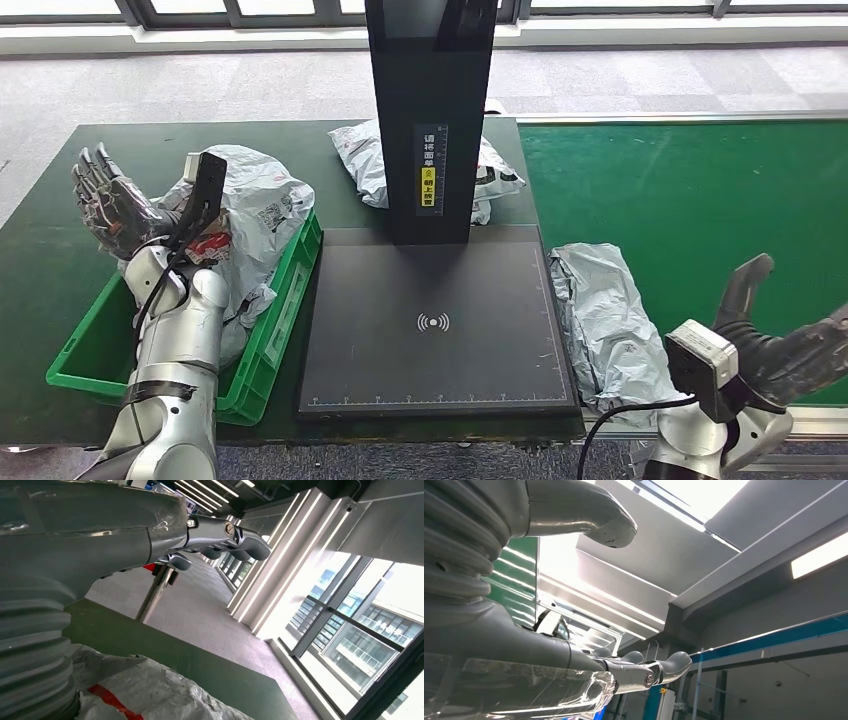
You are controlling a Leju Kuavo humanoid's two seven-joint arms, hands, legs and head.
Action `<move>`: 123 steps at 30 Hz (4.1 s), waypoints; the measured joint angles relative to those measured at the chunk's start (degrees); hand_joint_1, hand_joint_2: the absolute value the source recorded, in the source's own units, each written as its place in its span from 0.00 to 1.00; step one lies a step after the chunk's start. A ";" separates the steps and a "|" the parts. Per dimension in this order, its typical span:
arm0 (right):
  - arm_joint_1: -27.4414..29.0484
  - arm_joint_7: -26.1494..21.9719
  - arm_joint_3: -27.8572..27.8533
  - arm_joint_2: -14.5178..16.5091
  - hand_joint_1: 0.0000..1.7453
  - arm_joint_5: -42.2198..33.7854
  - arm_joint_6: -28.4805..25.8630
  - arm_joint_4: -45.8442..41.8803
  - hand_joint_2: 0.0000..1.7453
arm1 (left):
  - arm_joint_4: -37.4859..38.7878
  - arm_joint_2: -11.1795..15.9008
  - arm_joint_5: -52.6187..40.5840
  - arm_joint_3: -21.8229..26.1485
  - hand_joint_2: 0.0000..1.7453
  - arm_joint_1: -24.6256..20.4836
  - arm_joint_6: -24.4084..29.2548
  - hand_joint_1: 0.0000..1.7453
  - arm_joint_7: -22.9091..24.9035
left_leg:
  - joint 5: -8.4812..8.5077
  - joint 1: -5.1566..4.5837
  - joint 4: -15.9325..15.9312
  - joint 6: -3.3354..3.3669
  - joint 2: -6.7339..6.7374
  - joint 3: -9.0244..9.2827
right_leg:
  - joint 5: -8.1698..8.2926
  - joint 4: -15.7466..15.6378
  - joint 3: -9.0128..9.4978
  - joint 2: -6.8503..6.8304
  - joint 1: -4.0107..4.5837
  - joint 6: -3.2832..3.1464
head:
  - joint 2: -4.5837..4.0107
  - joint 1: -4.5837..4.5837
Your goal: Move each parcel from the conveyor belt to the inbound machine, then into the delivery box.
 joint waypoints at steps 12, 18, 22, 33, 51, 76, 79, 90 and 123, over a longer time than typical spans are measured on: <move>-0.09 0.00 0.35 0.00 0.00 0.02 0.00 0.36 1.00 | 0.36 0.16 -0.01 -0.02 1.00 -0.01 0.02 0.00 0.02 | 0.00 0.00 0.00 0.00 0.00 0.00 | 0.00 0.00 0.00 0.00 0.00 0.00 | 0.00 0.00; -0.04 0.01 -0.09 -0.01 0.00 0.00 -0.01 0.36 1.00 | 1.75 -0.28 7.50 -0.04 1.00 0.42 -1.01 0.00 -8.16 | -0.01 -0.03 0.00 0.01 0.00 0.01 | 0.00 -0.01 -0.03 0.00 -0.03 0.00 | 0.00 -0.02; 0.33 0.05 -1.64 -0.01 0.00 -1.02 -0.09 -0.07 1.00 | -0.93 -3.21 16.75 -1.65 1.00 6.39 -3.12 0.00 -20.65 | -0.07 -0.05 0.01 0.09 0.07 -0.02 | -0.02 -0.02 -0.08 0.04 -0.10 0.03 | 0.00 -0.01; 0.71 0.02 -3.52 0.00 0.00 -1.51 -0.09 -0.77 1.00 | -9.48 -6.26 18.11 -7.11 1.00 13.37 -7.20 0.00 -20.11 | -0.15 -0.07 0.00 0.14 0.19 -0.06 | -0.02 -0.06 -0.16 0.11 -0.05 0.04 | 0.00 0.00; 1.28 0.02 -5.37 0.00 0.00 -2.13 -0.09 -2.24 1.00 | -12.00 -6.57 18.73 -13.24 1.00 16.82 -9.48 0.00 -19.27 | -0.16 -0.07 0.01 0.14 0.21 -0.07 | -0.03 -0.06 -0.17 0.13 -0.07 0.05 | 0.00 0.00; 2.13 0.02 -9.53 0.00 0.00 -0.78 -0.09 -3.12 1.00 | -32.06 -6.48 18.53 -17.97 1.00 31.31 -2.47 0.00 -18.04 | -0.19 -0.07 -0.01 0.14 0.23 -0.12 | -0.08 -0.06 -0.18 0.12 -0.06 0.04 | 0.00 -0.01; 2.17 0.02 -9.71 0.00 0.00 -0.58 -0.09 -3.11 1.00 | -33.92 -6.39 18.45 -18.46 1.00 32.67 -1.92 0.00 -18.03 | -0.20 -0.07 -0.01 0.15 0.23 -0.13 | -0.09 -0.06 -0.18 0.11 -0.06 0.04 | 0.00 -0.01; 2.17 0.02 -11.06 0.00 0.00 1.11 -0.07 -2.43 1.00 | -40.33 -6.45 24.61 -19.59 1.00 36.13 -0.25 0.00 -24.94 | -0.20 -0.07 -0.01 0.15 0.20 -0.15 | -0.09 -0.06 -0.17 0.09 -0.05 0.05 | 0.00 -0.01; -19.38 12.33 -27.22 -12.03 0.00 13.81 14.33 70.51 1.00 | -56.36 -6.15 91.75 -28.44 1.00 38.73 -35.45 0.00 -54.54 | -0.14 -0.06 -0.01 0.21 0.14 -0.16 | -0.05 -0.06 -0.15 0.04 -0.06 0.09 | 0.00 -0.02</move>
